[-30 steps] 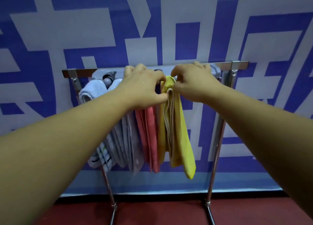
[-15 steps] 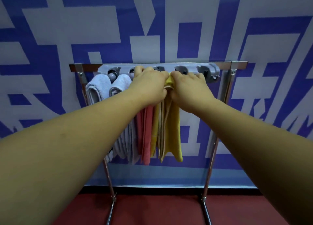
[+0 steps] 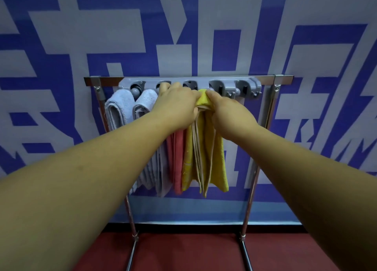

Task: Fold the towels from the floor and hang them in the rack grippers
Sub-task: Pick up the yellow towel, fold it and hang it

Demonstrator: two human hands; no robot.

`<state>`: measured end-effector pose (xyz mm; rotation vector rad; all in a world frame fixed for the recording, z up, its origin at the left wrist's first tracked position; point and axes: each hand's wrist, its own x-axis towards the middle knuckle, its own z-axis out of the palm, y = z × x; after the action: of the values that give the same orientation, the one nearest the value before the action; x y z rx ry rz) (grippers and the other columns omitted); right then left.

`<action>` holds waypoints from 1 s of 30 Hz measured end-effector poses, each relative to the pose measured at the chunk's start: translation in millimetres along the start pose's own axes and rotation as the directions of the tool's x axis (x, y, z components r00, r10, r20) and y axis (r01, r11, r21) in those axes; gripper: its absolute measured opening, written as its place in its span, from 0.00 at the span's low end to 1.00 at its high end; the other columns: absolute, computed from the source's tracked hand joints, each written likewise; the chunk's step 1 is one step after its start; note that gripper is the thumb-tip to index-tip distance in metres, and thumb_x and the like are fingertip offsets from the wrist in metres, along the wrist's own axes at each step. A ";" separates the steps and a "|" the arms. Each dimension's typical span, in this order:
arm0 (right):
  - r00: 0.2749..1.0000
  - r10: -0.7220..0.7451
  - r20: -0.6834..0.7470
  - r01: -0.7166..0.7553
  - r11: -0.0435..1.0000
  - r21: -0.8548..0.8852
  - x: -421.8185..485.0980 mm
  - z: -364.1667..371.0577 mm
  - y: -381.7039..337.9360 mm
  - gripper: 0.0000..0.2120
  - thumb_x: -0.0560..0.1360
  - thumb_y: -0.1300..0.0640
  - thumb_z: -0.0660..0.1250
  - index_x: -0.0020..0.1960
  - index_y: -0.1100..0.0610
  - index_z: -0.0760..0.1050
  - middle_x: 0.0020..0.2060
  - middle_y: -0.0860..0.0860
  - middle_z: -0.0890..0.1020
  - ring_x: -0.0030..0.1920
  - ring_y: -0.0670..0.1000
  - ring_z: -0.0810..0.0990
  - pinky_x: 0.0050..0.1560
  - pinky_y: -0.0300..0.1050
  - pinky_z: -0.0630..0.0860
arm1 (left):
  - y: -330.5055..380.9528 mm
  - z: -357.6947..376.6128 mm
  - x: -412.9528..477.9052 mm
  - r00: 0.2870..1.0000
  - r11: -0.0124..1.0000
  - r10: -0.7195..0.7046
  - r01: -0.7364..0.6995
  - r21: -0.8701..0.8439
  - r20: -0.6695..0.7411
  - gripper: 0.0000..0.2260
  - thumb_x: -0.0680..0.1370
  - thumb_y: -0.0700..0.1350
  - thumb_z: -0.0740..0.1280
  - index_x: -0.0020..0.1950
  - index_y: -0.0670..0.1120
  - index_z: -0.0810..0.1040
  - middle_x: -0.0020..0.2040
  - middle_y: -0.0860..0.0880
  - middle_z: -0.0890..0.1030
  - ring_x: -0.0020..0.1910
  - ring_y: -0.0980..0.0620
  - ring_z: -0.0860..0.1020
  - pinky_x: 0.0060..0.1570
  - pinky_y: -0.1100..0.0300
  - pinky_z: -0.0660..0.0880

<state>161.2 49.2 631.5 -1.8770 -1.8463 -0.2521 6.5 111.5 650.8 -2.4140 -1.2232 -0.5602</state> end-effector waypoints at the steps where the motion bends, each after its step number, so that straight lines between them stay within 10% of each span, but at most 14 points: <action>1: 1.000 0.007 0.020 -0.007 1.000 -0.012 -2.5 0.7 1.3 0.28 0.82 0.62 0.59 0.81 0.50 0.59 0.50 0.55 0.81 0.45 0.59 0.81 0.44 0.60 0.82 | -0.2 -0.2 -2.5 1.000 1.000 -0.005 0.005 -0.021 0.001 0.09 0.82 0.53 0.61 0.59 0.55 0.78 0.50 0.52 0.82 0.57 0.44 0.73 0.62 0.44 0.65; 5: 0.990 0.061 0.126 -0.054 0.997 -0.058 -11.9 1.5 5.1 0.27 0.81 0.59 0.62 0.78 0.48 0.61 0.44 0.53 0.79 0.42 0.56 0.80 0.44 0.60 0.83 | 1.8 -10.4 -17.8 1.000 0.993 -0.027 0.027 -0.112 -0.004 0.15 0.82 0.52 0.63 0.68 0.56 0.77 0.53 0.52 0.81 0.61 0.43 0.74 0.64 0.43 0.65; 15: 0.945 0.179 0.273 -0.130 0.974 -0.186 -59.5 -35.5 -2.4 0.35 0.81 0.44 0.68 0.82 0.54 0.59 0.72 0.58 0.74 0.68 0.61 0.76 0.64 0.58 0.78 | 12.2 -41.4 -83.7 0.995 0.990 0.056 -0.066 -0.125 -0.082 0.25 0.85 0.53 0.61 0.82 0.49 0.67 0.80 0.47 0.70 0.81 0.45 0.64 0.78 0.44 0.60; 21: 0.930 0.232 0.285 -0.125 0.929 -0.350 -107.3 -47.1 -12.9 0.48 0.77 0.24 0.58 0.86 0.51 0.51 0.84 0.56 0.58 0.84 0.64 0.52 0.81 0.65 0.55 | 22.7 -62.8 -134.1 0.981 0.988 -0.045 0.072 -0.135 0.190 0.39 0.83 0.73 0.49 0.87 0.56 0.40 0.88 0.46 0.40 0.86 0.42 0.38 0.83 0.37 0.42; 30: 0.925 0.273 0.263 -0.171 0.920 -0.353 -158.2 -74.8 -38.8 0.51 0.73 0.18 0.44 0.86 0.48 0.49 0.86 0.54 0.52 0.85 0.63 0.45 0.82 0.68 0.47 | 19.8 -102.1 -178.8 0.908 0.971 -0.132 0.199 -0.130 0.399 0.45 0.76 0.80 0.46 0.86 0.60 0.37 0.86 0.46 0.33 0.84 0.39 0.33 0.80 0.33 0.36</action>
<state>128.1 -127.0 631.6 -2.4593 -1.8450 -0.2007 -92.5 -70.0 644.4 -2.6662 -1.6138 -0.2400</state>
